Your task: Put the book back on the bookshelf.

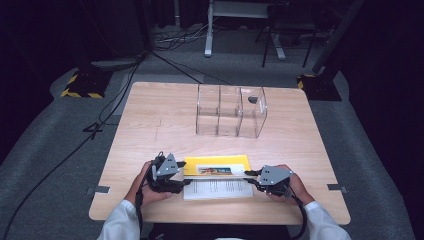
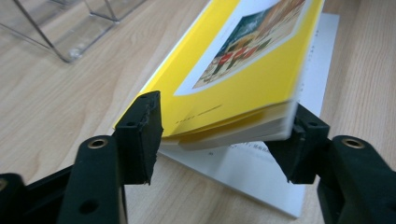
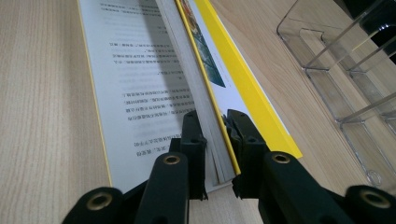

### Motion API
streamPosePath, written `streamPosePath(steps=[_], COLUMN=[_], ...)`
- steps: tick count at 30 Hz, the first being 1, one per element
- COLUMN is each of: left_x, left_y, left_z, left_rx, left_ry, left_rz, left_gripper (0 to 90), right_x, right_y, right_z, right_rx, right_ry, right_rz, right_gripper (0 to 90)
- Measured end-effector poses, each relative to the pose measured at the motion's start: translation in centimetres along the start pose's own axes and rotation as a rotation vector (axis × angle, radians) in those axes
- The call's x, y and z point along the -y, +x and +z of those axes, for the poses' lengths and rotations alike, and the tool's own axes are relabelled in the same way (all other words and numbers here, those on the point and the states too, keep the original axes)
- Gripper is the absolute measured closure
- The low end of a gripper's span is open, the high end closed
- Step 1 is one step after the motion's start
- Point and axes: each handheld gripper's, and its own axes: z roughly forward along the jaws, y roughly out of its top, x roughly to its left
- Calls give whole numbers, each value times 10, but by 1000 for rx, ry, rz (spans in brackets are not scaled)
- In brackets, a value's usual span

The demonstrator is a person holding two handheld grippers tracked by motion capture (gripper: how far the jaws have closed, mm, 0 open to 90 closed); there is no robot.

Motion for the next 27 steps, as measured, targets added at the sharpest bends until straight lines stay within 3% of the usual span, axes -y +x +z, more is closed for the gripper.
streamPosePath(steps=[2,5,7,8,11,14,17,21,23,27], left_x=[-12,-29,-33,-36,-41,-43,-44,-45,-44,-42], left_y=[-13,-30,-35,-38,-41,-45,-49,-53,-53,-51], left_z=[-1,7,11,17,32,43,49,53,54,55], left_rx=[-27,-25,-12,-4,-37,-91,-125,-146,-173,-175], left_ry=[-12,-8,-2,11,70,129,153,169,174,194], left_rz=[23,62,77,88,79,82,78,97,112,130], left_gripper=[326,299,266,266,272,362,430,483,550,667], right_x=[-3,-10,-14,-14,-19,-25,-27,-31,-34,-36], right_y=[1,2,3,3,4,7,6,6,5,3], right_z=[1,3,5,5,5,6,6,6,5,5], right_rx=[-3,-10,-10,-10,-13,-12,-15,-6,0,-3], right_ry=[9,16,21,21,29,53,58,67,69,64], right_rz=[-14,-22,-24,-24,-2,2,8,2,-3,-11], right_gripper=[793,804,810,810,811,811,806,803,798,791])
